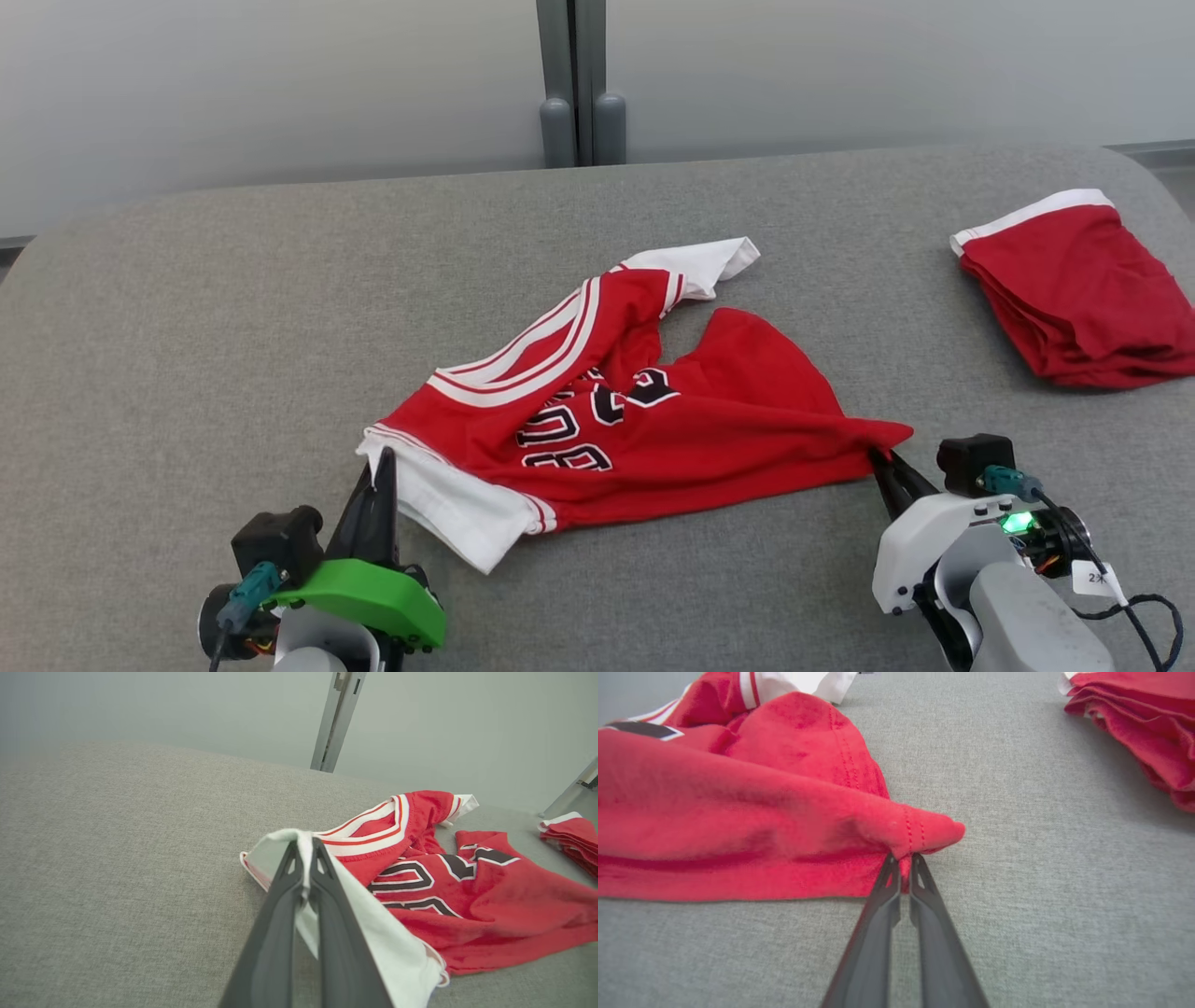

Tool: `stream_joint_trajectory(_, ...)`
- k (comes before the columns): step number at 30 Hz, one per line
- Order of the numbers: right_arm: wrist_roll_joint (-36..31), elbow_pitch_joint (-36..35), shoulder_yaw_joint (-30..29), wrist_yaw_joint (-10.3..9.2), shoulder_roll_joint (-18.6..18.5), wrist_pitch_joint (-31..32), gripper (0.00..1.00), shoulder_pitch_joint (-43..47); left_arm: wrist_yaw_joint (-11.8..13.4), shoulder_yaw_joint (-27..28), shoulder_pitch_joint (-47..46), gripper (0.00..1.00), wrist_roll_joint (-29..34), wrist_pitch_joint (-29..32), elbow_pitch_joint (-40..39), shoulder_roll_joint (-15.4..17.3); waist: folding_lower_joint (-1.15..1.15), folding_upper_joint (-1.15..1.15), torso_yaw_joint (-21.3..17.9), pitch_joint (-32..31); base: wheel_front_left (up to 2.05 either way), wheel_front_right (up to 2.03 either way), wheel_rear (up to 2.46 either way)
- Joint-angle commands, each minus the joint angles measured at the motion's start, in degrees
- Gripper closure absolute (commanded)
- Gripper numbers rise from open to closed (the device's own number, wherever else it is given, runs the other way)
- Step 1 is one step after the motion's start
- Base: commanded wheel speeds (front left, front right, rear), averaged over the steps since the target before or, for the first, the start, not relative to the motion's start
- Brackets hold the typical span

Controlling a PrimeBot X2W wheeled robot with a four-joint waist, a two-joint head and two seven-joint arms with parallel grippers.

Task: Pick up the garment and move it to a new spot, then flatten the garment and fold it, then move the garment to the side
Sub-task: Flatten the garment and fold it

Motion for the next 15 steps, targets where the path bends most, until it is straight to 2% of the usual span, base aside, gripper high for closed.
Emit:
stream_joint_trajectory(1, 1.9, -1.3, 0.9, -0.07, -0.2, 0.4, 1.0, 1.7, 0.2, 0.3, 0.6, 1.0, -0.4, -0.3, -0.8, 0.8, 0.0, 0.0, -0.6, -1.2, 0.0, 0.0, 0.0)
stream_joint_trajectory(7, 10.2, -13.0, 4.9, -0.07, -1.7, 2.9, 1.0, 5.9, -0.2, 1.3, 1.5, 1.0, -2.0, 0.2, -6.7, 1.4, 0.0, 0.0, -2.1, -3.5, 0.0, 0.0, 0.0)
stream_joint_trajectory(15, 18.2, -38.2, 5.6, -0.07, -5.0, 10.5, 1.0, 10.9, 0.5, 4.2, -0.2, 1.0, -4.8, 3.2, -22.2, 3.6, 0.0, 0.0, -3.7, -4.9, 0.0, 0.0, 0.0)
